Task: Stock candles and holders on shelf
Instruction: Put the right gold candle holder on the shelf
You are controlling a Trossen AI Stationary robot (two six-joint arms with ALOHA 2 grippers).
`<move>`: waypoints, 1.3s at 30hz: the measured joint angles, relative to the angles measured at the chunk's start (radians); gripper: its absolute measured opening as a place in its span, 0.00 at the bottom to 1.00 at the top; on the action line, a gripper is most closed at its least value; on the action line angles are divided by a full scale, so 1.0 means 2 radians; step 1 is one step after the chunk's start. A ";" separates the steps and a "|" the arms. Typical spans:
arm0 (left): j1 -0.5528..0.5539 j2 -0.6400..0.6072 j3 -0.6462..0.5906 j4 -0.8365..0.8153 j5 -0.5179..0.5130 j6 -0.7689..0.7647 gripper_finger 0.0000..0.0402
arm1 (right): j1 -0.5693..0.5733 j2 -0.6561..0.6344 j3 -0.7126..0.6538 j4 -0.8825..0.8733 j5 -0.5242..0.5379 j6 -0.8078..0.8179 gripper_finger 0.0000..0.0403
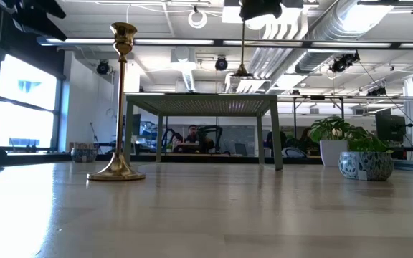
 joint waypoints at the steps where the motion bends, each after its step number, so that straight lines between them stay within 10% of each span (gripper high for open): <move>1: 0.000 0.000 -0.004 0.003 0.000 0.000 0.97 | -0.003 0.002 0.000 0.000 -0.003 0.000 0.22; 39: 0.000 0.000 -0.017 0.010 -0.007 -0.002 0.97 | -0.056 0.056 -0.006 -0.008 -0.077 0.018 0.22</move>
